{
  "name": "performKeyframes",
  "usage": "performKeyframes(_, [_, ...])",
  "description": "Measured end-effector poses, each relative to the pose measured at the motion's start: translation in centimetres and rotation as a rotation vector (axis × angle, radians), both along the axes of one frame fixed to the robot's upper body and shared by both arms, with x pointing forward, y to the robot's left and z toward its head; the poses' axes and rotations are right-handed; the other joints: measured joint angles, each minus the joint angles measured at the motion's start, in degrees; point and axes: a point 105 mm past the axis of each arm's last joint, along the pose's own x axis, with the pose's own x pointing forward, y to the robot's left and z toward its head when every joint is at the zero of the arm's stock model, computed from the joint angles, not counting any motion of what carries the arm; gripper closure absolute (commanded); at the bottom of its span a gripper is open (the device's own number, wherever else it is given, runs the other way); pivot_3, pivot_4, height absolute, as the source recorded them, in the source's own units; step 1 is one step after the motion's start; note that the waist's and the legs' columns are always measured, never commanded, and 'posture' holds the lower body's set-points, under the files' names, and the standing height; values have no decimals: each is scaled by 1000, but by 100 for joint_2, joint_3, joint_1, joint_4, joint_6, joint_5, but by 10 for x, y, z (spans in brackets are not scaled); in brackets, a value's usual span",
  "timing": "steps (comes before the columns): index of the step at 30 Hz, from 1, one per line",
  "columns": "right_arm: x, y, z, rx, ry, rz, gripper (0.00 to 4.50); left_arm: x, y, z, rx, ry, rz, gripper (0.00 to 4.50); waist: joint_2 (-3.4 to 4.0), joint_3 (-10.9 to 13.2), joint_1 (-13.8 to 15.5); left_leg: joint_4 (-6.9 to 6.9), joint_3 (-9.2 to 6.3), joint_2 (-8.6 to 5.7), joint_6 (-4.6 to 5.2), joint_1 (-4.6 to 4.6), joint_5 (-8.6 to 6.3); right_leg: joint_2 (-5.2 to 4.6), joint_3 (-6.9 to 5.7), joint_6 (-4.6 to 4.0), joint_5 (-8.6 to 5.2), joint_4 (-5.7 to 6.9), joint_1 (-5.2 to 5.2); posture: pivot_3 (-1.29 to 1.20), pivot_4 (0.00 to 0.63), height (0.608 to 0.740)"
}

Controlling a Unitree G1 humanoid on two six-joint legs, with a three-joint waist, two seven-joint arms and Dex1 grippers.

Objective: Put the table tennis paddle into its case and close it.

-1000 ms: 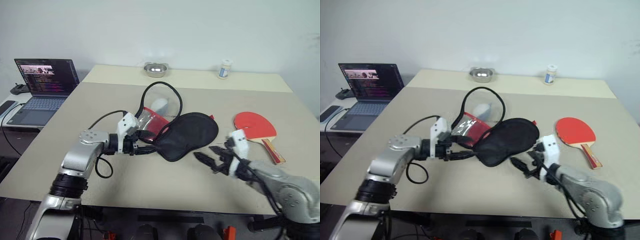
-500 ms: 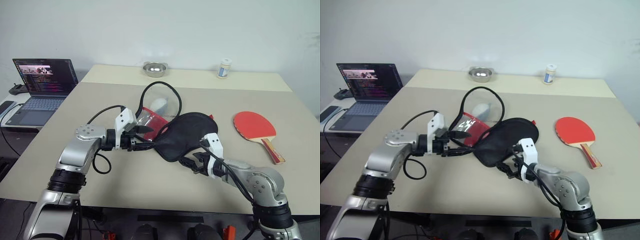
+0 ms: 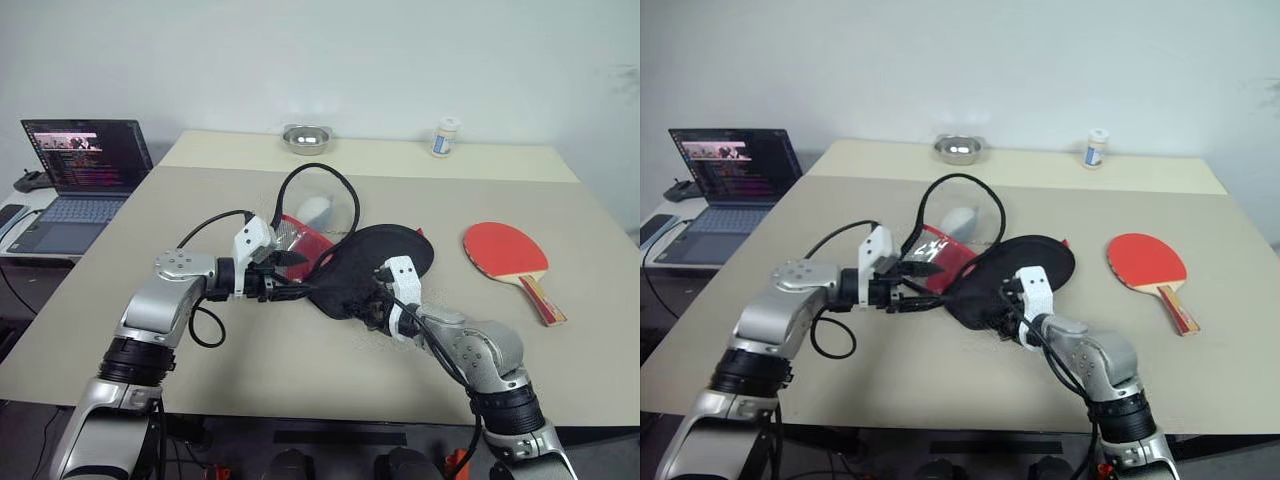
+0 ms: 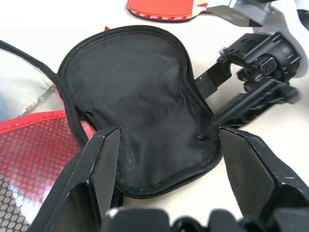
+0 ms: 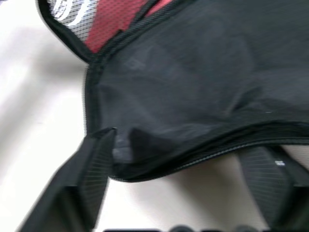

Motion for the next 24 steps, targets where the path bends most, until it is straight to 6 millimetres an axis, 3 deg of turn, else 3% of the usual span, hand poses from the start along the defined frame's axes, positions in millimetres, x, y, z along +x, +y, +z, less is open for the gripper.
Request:
performKeyframes(8, [0, -13, -4, 35, 49, -21, 4437, -1, -2, 1, -4, -3, -6, 991, 1, 1, 0, -3, 0, 0, -1, -6, 0, -1, 0, -1, 0, -5, -2, 0, 150, 740])
performKeyframes(19, [-13, -98, 2, -120, 123, 41, 4476, -12, -28, -2, -45, 16, -86, 991, 2, 2, 29, -5, -1, -5, 0, -9, -1, -2, -2, 0, 0, -13, 0, 0, 150, 740])
performKeyframes(24, [-13, -115, 4, -158, 148, 60, 4476, -14, -30, -5, -48, 28, -94, 991, 2, 2, 24, -5, -1, -4, 1, -7, 0, 1, -2, 1, -1, -11, -1, 0, 150, 740])
